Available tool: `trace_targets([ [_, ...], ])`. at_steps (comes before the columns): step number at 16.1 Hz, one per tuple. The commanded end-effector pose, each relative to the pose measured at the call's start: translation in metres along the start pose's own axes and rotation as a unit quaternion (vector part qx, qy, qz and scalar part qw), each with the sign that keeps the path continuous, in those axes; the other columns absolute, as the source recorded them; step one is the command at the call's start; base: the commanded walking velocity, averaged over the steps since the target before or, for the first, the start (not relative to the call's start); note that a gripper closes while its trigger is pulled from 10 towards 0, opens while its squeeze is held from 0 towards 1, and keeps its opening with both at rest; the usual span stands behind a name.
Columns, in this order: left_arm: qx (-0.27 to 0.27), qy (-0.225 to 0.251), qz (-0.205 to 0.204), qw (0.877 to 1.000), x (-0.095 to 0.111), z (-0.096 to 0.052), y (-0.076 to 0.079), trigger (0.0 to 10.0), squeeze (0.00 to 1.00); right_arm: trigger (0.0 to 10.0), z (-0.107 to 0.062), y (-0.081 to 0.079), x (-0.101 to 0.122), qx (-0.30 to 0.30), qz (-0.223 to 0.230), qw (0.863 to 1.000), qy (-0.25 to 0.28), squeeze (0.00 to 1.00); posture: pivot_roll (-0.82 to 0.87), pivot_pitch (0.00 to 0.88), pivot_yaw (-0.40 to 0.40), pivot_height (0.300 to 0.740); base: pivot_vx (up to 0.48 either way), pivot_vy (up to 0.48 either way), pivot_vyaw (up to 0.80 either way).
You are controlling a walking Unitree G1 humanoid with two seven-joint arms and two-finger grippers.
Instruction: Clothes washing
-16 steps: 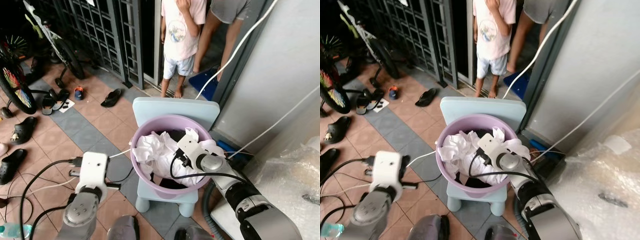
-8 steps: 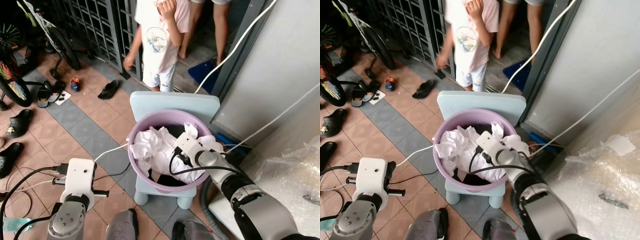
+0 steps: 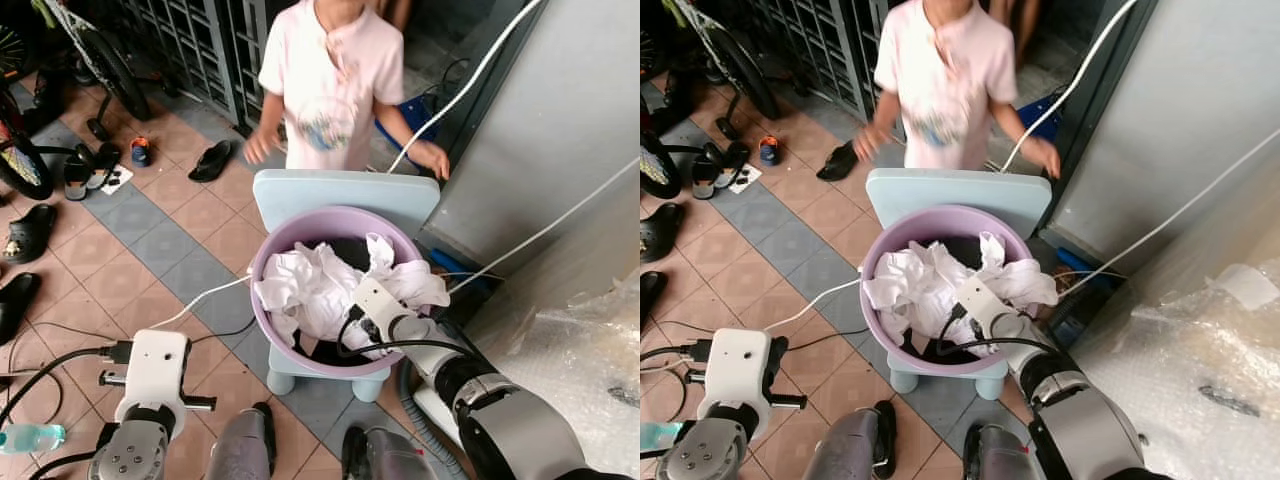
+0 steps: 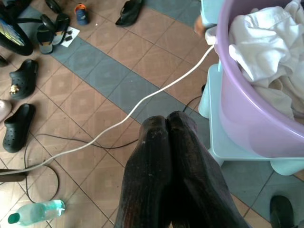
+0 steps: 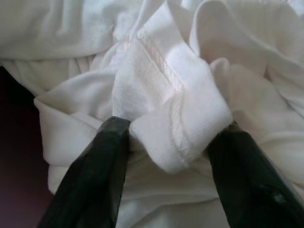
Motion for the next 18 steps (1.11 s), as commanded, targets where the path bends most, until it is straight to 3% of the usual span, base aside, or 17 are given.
trace_targets([
  [1,0.002,-0.007,0.004,1.0,-0.002,-0.003,-0.001,10.0,0.0,0.0,0.0,-0.003,-0.013,0.005,0.002,1.0,-0.023,0.0,0.19,0.25,-0.026,0.74,0.0,0.0,0.0],
  [9,0.008,-0.009,0.002,1.0,-0.004,-0.001,0.001,10.0,0.0,0.0,-0.001,-0.004,-0.019,0.005,0.026,0.999,-0.033,0.0,0.19,0.222,-0.042,0.74,0.0,0.0,0.0],
  [18,0.013,0.006,0.001,1.0,0.002,0.017,0.001,10.0,0.0,0.0,0.0,0.003,0.001,0.002,0.1,0.995,0.003,0.0,0.16,0.149,-0.05,0.74,0.0,0.0,0.0],
])
Point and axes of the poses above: a point about 5 cm out from each wrist's last joint towards the gripper, its own z axis pointing out of the wrist towards the gripper, its own x axis along the axis of the wrist's last joint, y = z × x, the point moved 5 cm from there along z, pointing out of the wrist towards the gripper, and after that the axes turned 1 degree about -z, right-handed, at the moved point
